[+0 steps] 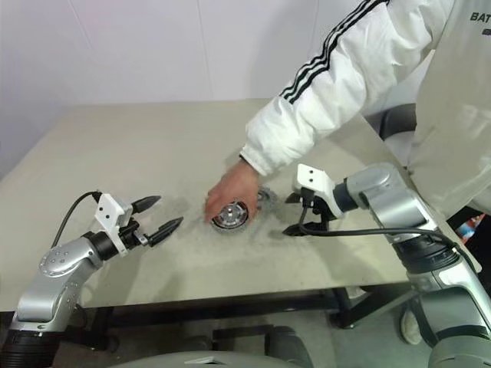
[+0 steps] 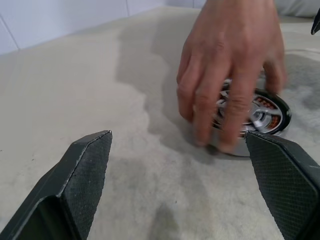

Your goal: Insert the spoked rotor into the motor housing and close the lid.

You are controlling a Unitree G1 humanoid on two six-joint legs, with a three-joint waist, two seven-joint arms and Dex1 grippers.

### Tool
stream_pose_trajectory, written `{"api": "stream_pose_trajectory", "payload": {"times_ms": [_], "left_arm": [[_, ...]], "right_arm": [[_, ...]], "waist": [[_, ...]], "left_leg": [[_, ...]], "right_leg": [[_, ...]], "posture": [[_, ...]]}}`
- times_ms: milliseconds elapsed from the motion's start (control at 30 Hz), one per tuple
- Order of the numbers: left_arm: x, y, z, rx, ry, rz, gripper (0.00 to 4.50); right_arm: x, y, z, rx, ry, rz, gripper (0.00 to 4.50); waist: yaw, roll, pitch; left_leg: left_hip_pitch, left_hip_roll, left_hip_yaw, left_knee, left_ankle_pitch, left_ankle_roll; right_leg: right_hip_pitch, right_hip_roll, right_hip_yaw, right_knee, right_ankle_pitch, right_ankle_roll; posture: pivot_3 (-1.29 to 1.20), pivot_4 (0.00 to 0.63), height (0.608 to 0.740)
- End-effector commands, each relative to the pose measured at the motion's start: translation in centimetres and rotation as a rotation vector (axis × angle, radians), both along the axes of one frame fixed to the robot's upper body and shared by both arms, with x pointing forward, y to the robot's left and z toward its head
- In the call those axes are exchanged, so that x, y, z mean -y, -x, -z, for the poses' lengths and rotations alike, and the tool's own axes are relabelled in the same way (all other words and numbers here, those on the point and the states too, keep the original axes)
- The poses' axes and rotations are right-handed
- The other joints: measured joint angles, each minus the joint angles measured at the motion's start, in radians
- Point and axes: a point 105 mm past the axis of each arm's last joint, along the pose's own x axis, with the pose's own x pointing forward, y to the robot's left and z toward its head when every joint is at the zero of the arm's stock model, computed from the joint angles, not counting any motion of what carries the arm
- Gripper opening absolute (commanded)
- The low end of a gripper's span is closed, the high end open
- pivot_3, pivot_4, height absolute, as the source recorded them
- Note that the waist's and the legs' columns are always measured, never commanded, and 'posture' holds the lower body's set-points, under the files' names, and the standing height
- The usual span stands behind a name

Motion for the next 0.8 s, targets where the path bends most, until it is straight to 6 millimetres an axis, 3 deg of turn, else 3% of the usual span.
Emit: {"api": "stream_pose_trajectory", "payload": {"times_ms": [33, 467, 800], "left_arm": [[-0.6, 0.0, -1.2, 0.05, -0.009, -0.016, 4.5], [-0.6, 0.2, -1.0, 0.049, -0.01, -0.022, 4.5], [-0.6, -0.2, -1.2, 0.057, -0.006, -0.026, 4.5]], "right_arm": [[-0.8, 0.0, -1.3, 0.06, -0.031, -0.043, 4.49], [-2.9, 0.6, -0.8, 0.081, -0.019, -0.18, 4.49], [-6.5, -1.2, 0.5, 0.29, 0.176, -0.466, 4.49]], "waist": [[0.001, 0.0, 0.0], [0.021, 0.0, 0.0], [0.017, 0.0, 0.0]], "left_leg": [[0.0, 0.0, 0.0, 0.0, 0.0, 0.0], [0.001, 0.0, 0.0, 0.0, 0.0, 0.0], [0.002, 0.0, 0.0, 0.0, 0.0, 0.0]], "right_leg": [[0.0, 0.0, 0.0, 0.0, 0.0, 0.0], [0.001, 0.0, 0.0, 0.0, 0.0, 0.0], [0.001, 0.001, 0.0, 0.001, 0.0, 0.0]], "posture": [[0.0, 0.0, 0.74], [0.0, 0.0, 0.74], [0.0, 0.0, 0.74]]}}
